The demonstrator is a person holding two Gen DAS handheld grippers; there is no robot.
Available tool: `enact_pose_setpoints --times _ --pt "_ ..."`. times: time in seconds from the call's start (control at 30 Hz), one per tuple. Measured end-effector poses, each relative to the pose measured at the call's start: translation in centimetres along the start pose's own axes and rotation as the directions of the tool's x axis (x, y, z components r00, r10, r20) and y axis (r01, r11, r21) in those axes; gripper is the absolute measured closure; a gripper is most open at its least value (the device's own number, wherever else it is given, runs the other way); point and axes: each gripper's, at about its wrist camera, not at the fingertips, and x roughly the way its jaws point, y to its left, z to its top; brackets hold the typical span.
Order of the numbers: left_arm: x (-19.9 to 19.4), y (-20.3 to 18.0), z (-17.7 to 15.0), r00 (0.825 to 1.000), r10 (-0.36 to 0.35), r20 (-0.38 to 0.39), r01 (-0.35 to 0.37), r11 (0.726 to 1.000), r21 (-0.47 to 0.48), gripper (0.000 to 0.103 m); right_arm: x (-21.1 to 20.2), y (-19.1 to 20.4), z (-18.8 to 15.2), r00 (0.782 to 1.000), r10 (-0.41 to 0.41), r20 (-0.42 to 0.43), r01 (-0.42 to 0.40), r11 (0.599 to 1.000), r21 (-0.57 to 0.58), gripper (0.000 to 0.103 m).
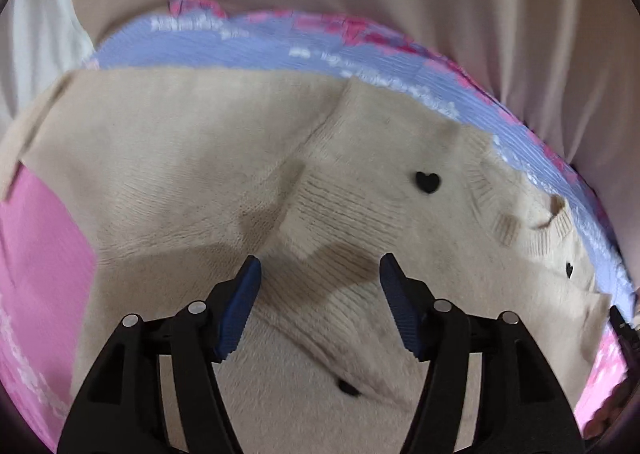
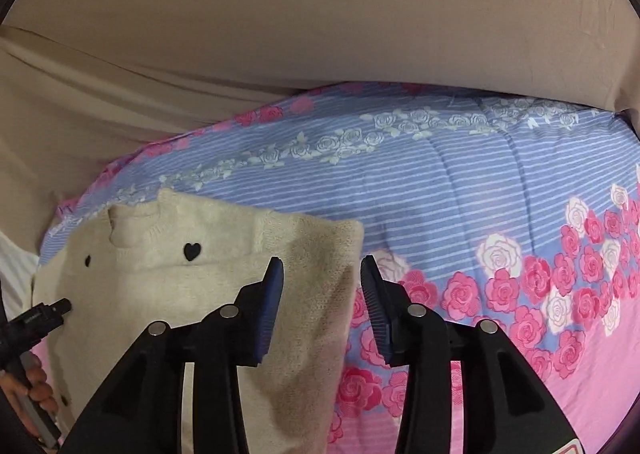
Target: Fold small clothes
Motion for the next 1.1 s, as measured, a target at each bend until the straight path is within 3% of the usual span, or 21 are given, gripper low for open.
enact_pose_setpoints --times 0.07,0.1,0.17,0.2,0.23,0.27,0.37,0.47,0.5,0.53,0.57,0.6,0.63,0.67,0.7,0.77,0.9,0.97,1.03,1.1 --pt "0.1 -0.4 0.1 0.999 0.035 0.038 -0.037 0.998 0.052 0.068 0.8 -0.4 -0.1 1.000 -0.009 -0.010 0.009 1.000 0.025 0.086" --pt "-0.1 -0.6 0.1 0.998 0.038 0.048 -0.042 0.996 0.073 0.088 1.2 -0.4 0.1 1.000 -0.012 -0.025 0.013 1.000 0.026 0.094" --pt "-0.5 -0.1 0.2 0.999 0.011 0.047 -0.013 0.998 0.053 0.094 0.9 1.3 0.7 0.998 -0.059 -0.003 0.059 0.998 -0.029 0.090" --pt "-0.7 0.5 0.2 0.999 -0.014 0.050 0.013 0.999 0.030 0.097 0.2 2.0 0.7 0.997 -0.068 0.022 0.069 0.996 -0.057 0.082" --pt "-0.8 0.8 0.1 0.998 -0.022 0.051 0.021 0.999 0.026 0.097 -0.5 3.1 0.6 0.995 -0.083 0.050 0.087 0.992 -0.091 0.064" --pt "-0.8 1.0 0.0 0.998 -0.035 0.051 0.034 0.999 0.027 0.097 -1.1 4.0 0.3 0.995 -0.068 0.069 0.076 0.989 -0.124 0.059" --pt "-1.0 1.1 -0.1 0.998 -0.042 0.050 0.040 0.999 0.035 0.098 -0.9 5.9 -0.5 0.997 -0.049 0.056 0.060 0.978 -0.200 0.059" --pt "-1.2 0.9 0.1 0.998 -0.063 0.030 0.063 0.998 0.019 0.093 0.7 5.3 -1.0 0.998 -0.060 0.014 0.061 0.983 -0.175 0.056" --pt "-1.0 0.8 0.3 0.998 -0.067 0.010 0.067 0.998 0.014 0.078 1.5 4.7 -1.0 0.998 -0.061 -0.012 0.059 0.987 -0.149 0.057" --pt "-0.7 0.6 0.4 0.998 -0.066 -0.010 0.066 0.998 0.017 0.056 2.5 4.0 -1.1 0.997 -0.062 -0.042 0.057 0.991 -0.118 0.066" --pt "-0.4 0.2 0.4 0.998 -0.068 -0.014 0.068 0.997 0.026 0.053 3.6 3.4 -1.2 0.996 -0.047 -0.074 0.040 0.995 -0.093 0.071" --pt "-0.3 -0.2 0.4 0.998 -0.056 0.001 0.055 0.997 0.048 0.055 3.6 3.3 -1.3 0.998 -0.025 -0.061 0.019 0.996 -0.086 0.085" --pt "-0.3 -0.5 0.4 0.999 -0.033 0.014 0.032 0.997 0.066 0.068 3.5 3.5 -1.2 0.997 0.018 -0.071 -0.024 0.996 -0.081 0.094" --pt "-0.4 -0.6 0.3 0.999 -0.018 0.026 0.016 0.997 0.077 0.078 2.9 3.9 -0.9 0.996 0.049 -0.070 -0.054 0.996 -0.071 0.095" --pt "-0.7 -0.3 0.4 0.999 -0.028 0.041 0.025 0.998 0.064 0.096 2.1 4.3 -0.8 0.994 0.094 -0.053 -0.098 0.993 -0.071 0.095" --pt "-1.3 0.8 0.7 0.997 -0.054 0.053 0.053 0.998 0.025 0.097 0.9 5.7 -0.6 0.986 0.166 -0.027 -0.167 0.981 -0.097 0.095" --pt "-0.2 1.3 0.7 1.000 -0.008 0.018 0.007 0.999 0.042 0.096 4.3 7.0 -1.7 0.993 0.062 -0.100 -0.077 0.984 -0.161 0.085" --pt "-0.5 1.4 0.7 1.000 -0.002 0.027 0.001 0.999 0.047 0.094 3.4 6.3 -1.3 0.992 0.086 -0.096 -0.095 0.991 -0.094 0.083" --pt "-1.0 2.0 0.8 0.999 -0.021 0.027 0.020 1.000 0.016 0.093 0.5 5.6 -0.9 0.992 0.121 -0.036 -0.123 0.991 -0.045 0.083" --pt "-1.5 2.7 0.9 0.999 -0.012 0.041 0.012 1.000 0.000 0.093 -2.5 4.6 -1.6 0.994 0.102 0.034 -0.102 0.995 -0.015 0.084"
